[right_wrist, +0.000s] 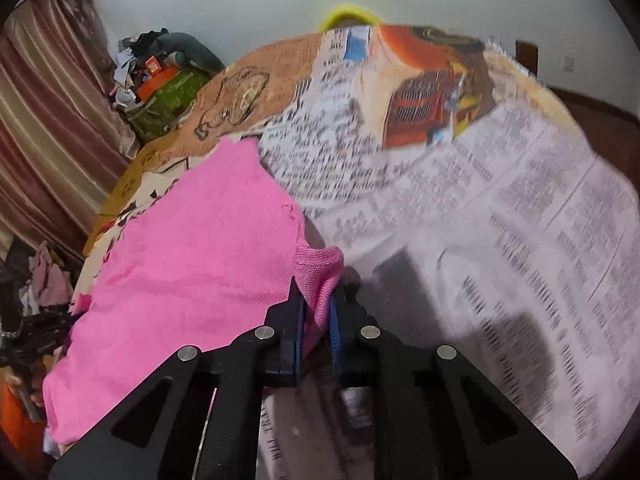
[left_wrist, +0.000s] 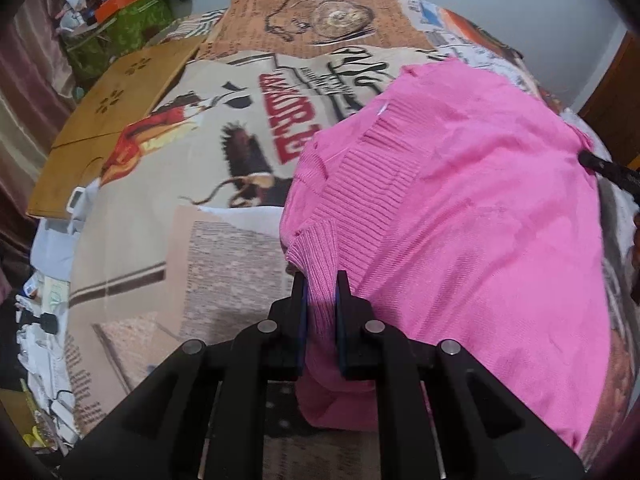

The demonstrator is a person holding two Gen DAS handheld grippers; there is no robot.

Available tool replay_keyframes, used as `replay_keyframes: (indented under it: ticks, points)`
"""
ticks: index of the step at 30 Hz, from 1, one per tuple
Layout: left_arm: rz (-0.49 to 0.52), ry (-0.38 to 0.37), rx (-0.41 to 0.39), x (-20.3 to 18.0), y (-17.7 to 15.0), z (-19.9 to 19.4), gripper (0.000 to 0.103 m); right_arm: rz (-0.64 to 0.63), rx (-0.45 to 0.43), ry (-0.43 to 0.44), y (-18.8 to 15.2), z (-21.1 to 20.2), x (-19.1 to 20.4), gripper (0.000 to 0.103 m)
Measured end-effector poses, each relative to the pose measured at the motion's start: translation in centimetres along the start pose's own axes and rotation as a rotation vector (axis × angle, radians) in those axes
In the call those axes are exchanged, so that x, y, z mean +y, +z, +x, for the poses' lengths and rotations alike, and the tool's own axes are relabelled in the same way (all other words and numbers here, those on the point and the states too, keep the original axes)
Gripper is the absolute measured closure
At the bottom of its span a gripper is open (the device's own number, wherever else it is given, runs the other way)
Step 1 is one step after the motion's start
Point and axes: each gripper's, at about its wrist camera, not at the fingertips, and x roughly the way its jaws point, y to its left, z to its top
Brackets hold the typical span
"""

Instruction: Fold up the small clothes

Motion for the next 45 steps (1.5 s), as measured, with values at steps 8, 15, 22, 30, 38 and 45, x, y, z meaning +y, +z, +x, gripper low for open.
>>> replay_keyframes:
  ticks: [8, 15, 22, 30, 38, 45]
  points:
    - [0.006, -0.093, -0.007, -1.7, 0.8, -1.4, 0.057, -0.116, -0.024, -0.105, 5.5, 0.6, -1.1, 0.095]
    - [-0.058, -0.035, -0.024, 0.9, 2.9, -0.6, 0.056, -0.219, 0.003, -0.159, 9.6, 4.7, -1.2, 0.095]
    - [-0.050, -0.034, 0.003, 0.5, 4.3, 1.5, 0.056, -0.252, -0.037, -0.211, 11.8, 6.7, -0.9, 0.094]
    - [0.056, -0.056, -0.034, -2.9, 4.5, -0.3, 0.053, -0.215, -0.071, -0.180, 9.9, 1.7, -0.3, 0.047]
    - [0.094, -0.077, -0.040, -4.8, 2.4, -2.8, 0.047, -0.143, -0.068, -0.058, 3.8, -5.6, 0.8, 0.032]
    - [0.111, -0.083, 0.002, -6.1, 0.2, -3.4, 0.043, -0.170, -0.043, -0.049, -2.5, -8.1, 2.4, 0.032]
